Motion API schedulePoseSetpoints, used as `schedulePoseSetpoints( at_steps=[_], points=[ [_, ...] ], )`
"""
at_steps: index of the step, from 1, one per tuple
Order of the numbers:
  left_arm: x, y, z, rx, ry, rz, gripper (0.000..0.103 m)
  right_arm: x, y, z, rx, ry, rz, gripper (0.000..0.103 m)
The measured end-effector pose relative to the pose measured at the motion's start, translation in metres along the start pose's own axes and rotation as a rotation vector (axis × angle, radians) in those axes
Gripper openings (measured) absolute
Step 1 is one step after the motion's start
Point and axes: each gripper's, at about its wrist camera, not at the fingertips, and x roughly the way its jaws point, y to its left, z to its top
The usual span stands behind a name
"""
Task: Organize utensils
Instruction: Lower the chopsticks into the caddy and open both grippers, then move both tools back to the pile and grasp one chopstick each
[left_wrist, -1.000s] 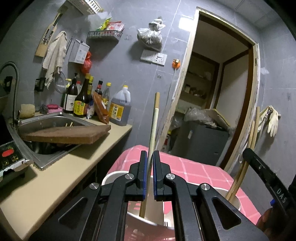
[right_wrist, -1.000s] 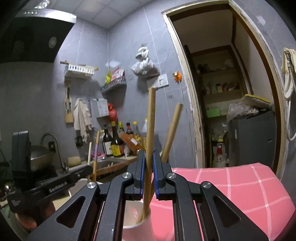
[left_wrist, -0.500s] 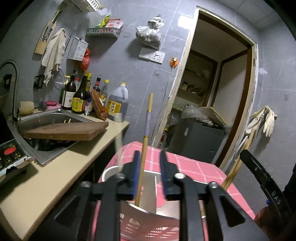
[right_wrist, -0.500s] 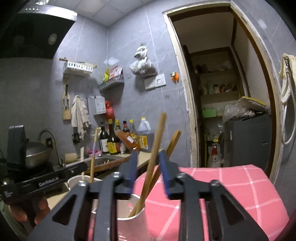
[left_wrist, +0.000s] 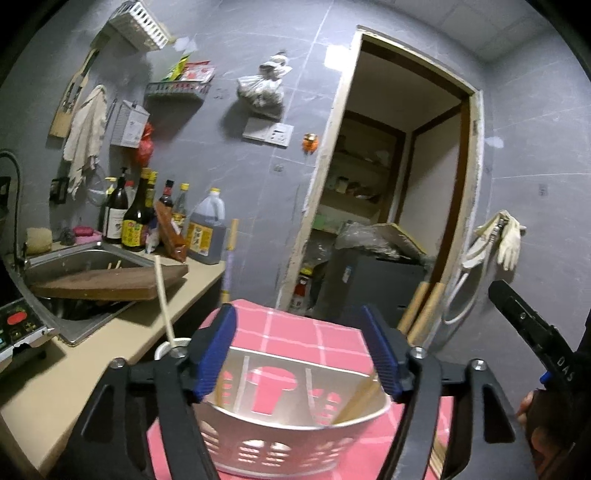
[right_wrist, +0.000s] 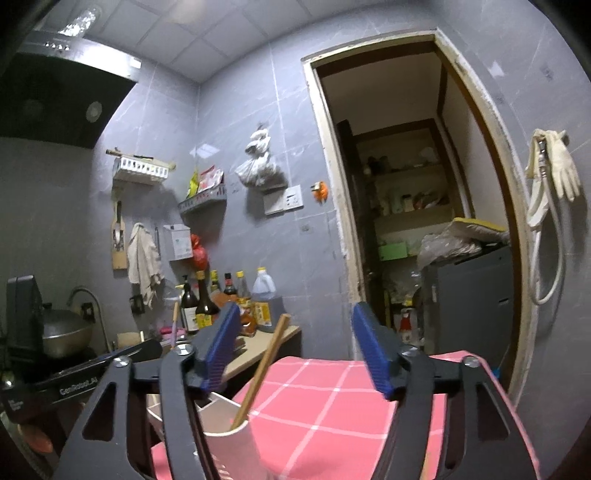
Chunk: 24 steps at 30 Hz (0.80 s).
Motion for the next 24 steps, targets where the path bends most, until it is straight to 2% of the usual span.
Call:
schedulePoseSetpoints(
  at_steps=[6,8,9,13,17,24],
  points=[
    [-0.005,-0.028,-0.007,0.03,0.011,-0.054,0.073,-0.03,-0.02,0.006,-0.021,0.009,-0.051,0.09],
    [-0.006,-0.036,-0.011,0.036,0.021,-0.079,0.088,-0.038,-0.025,0.006,-0.028,0.017,-0.066,0.1],
    [-0.007,-0.04,-0.013,0.035,0.024,-0.092,0.089,-0.042,-0.029,0.006,-0.03,0.022,-0.075,0.103],
    [-0.008,-0.058,-0.023,0.054,0.054,-0.125,0.089,-0.055,-0.042,0.002,-0.048,0.06,-0.107,0.103],
    [-0.003,-0.074,-0.035,0.07,0.104,-0.155,0.095,-0.064,-0.055,-0.005,-0.062,0.122,-0.132,0.103],
    [0.01,-0.099,-0.067,0.109,0.241,-0.195,0.096,-0.074,-0.075,-0.026,-0.075,0.255,-0.169,0.103]
  ],
)
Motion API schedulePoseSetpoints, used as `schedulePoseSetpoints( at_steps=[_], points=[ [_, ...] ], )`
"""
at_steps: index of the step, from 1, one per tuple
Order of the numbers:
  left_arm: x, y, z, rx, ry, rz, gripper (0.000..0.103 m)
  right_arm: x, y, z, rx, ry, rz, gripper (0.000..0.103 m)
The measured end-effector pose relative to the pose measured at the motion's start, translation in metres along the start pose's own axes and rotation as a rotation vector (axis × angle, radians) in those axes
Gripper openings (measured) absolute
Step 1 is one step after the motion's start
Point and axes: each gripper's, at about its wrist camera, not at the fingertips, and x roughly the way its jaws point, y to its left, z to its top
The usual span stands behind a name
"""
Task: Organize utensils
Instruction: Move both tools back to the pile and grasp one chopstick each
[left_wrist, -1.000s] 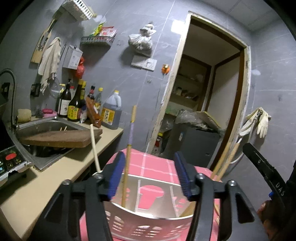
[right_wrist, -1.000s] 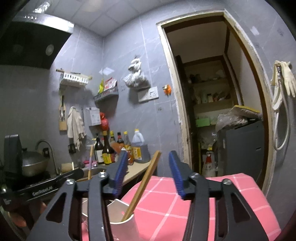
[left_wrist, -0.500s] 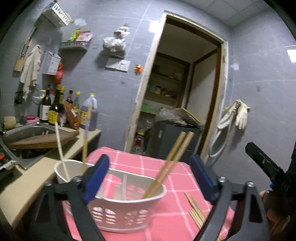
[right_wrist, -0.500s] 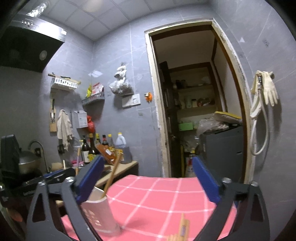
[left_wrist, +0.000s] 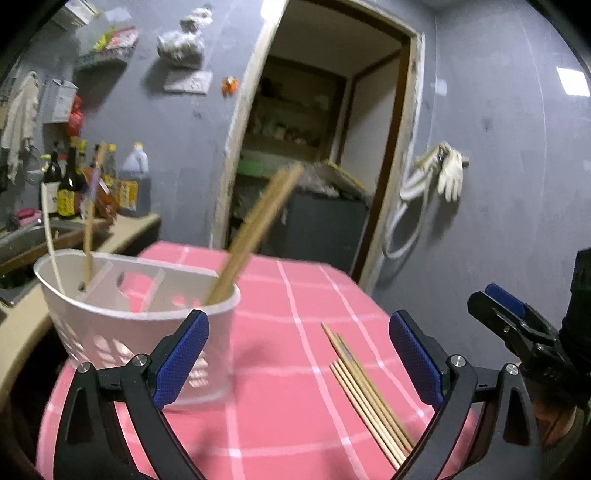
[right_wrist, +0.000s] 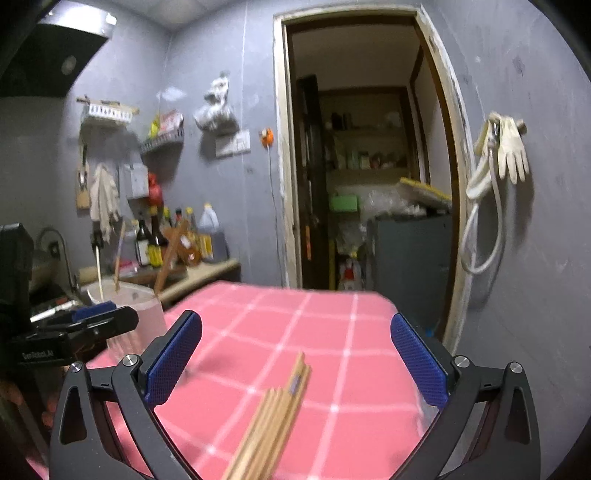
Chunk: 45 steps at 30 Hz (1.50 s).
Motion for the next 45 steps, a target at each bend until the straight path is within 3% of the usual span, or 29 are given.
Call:
schedulePoseSetpoints(
  at_steps=[11,17,18,21,24,26,30,42,45],
  points=[
    [0.047,-0.017,-0.037,0.024,0.288,0.018,0.096,0.023,-0.025,-0.032,0.03,0.247,-0.025,0.102],
    [0.068,-0.018,-0.05,0.033,0.393,0.026,0.096,0.048,-0.029,-0.05,0.03,0.409,-0.013,0.08],
    [0.07,-0.017,-0.05,0.033,0.403,0.027,0.096,0.054,-0.03,-0.054,0.033,0.442,-0.005,0.071],
    [0.077,-0.016,-0.054,0.037,0.431,0.027,0.096,0.067,-0.031,-0.062,0.04,0.508,0.025,0.06],
    [0.083,-0.018,-0.056,0.051,0.455,0.019,0.095,0.079,-0.03,-0.066,0.033,0.556,0.055,0.052],
    [0.086,-0.02,-0.057,0.056,0.467,0.009,0.089,0.084,-0.028,-0.067,0.025,0.572,0.07,0.049],
    [0.094,-0.023,-0.061,0.061,0.5,-0.011,0.079,0.095,-0.023,-0.07,0.002,0.614,0.083,0.043],
    [0.12,-0.039,-0.063,0.074,0.549,-0.024,0.057,0.119,-0.018,-0.072,-0.039,0.69,0.091,0.041],
    [0.123,-0.039,-0.062,0.078,0.551,-0.024,0.053,0.119,-0.02,-0.072,-0.047,0.69,0.089,0.033]
  ],
)
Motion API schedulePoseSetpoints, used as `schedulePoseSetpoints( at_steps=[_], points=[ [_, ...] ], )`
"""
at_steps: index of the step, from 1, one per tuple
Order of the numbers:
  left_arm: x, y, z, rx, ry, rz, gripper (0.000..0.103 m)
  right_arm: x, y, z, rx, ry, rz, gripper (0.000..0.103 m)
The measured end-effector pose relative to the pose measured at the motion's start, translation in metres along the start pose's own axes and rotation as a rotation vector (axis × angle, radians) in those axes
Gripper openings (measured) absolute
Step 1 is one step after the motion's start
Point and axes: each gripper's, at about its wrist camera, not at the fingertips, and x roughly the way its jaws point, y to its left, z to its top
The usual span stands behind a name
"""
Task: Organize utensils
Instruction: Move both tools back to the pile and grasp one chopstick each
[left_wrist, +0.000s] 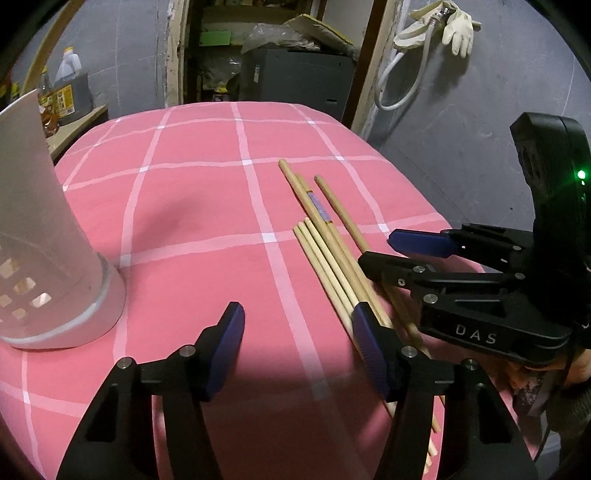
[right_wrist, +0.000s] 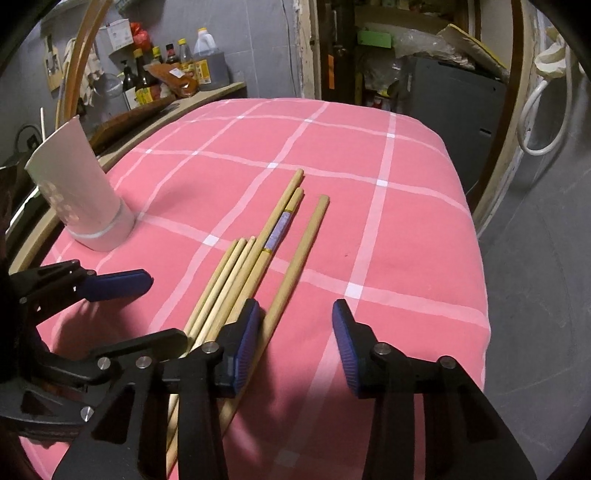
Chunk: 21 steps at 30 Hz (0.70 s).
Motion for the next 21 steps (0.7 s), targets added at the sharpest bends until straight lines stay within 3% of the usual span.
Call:
schedulePoseSetpoints(
  at_steps=[6,14,21],
  points=[
    [0.004,0.002,0.004,-0.003,0.003,0.003,0.042,-0.005,-0.008,-0.004,0.007,-0.008,-0.009,0.018],
    [0.018,-0.007,0.014,0.016,0.021,0.047,0.026,-0.001,-0.014,-0.002,0.049,0.003,-0.001,0.017],
    [0.022,-0.004,0.022,-0.015,0.064,-0.015,0.008,0.016,-0.03,0.018,0.197,0.033,0.037,0.017]
  ],
)
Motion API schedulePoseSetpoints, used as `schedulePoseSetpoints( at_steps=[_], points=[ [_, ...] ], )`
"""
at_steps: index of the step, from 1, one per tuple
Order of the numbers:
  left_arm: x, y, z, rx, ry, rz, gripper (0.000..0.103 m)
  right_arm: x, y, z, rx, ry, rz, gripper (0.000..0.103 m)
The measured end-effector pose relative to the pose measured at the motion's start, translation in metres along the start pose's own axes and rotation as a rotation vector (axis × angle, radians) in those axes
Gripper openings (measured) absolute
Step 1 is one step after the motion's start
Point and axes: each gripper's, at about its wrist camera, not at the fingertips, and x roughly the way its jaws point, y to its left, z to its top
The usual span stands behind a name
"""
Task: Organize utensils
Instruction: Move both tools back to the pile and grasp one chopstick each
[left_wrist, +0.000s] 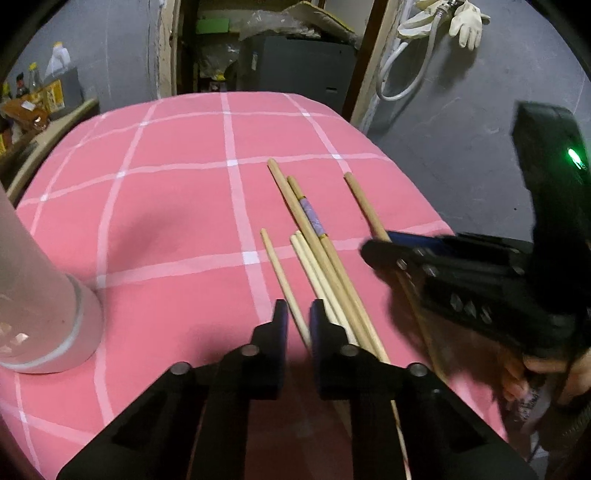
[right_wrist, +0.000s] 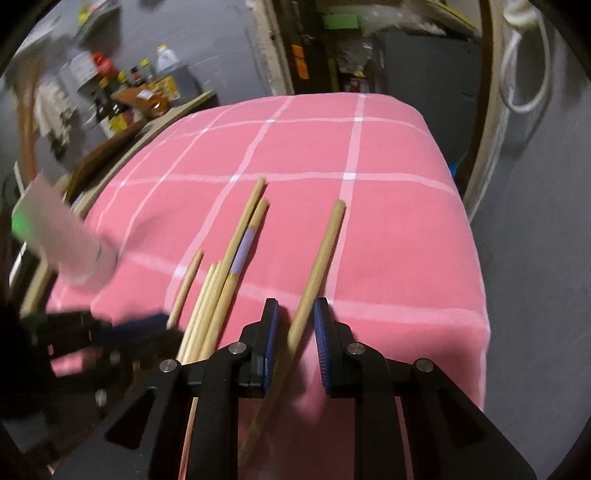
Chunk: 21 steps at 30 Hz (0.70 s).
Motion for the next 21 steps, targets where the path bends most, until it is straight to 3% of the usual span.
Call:
schedulePoseSetpoints(
  at_steps=[11,17,21],
  points=[
    [-0.01,0.017,0.004,-0.085,0.03,-0.07,0.002,-0.004,-0.009,0.002,0.138,0.003,0.036,0.006],
    [-0.042,0.011,-0.002,-0.065,-0.087,-0.072,0.002,-0.031,0.003,-0.008,0.124,-0.076,0.092,0.006],
    [-0.068,0.012,-0.008,-0.068,-0.204,-0.063,0.002,-0.058,0.02,-0.017,0.097,-0.196,0.124,0.006]
  ],
)
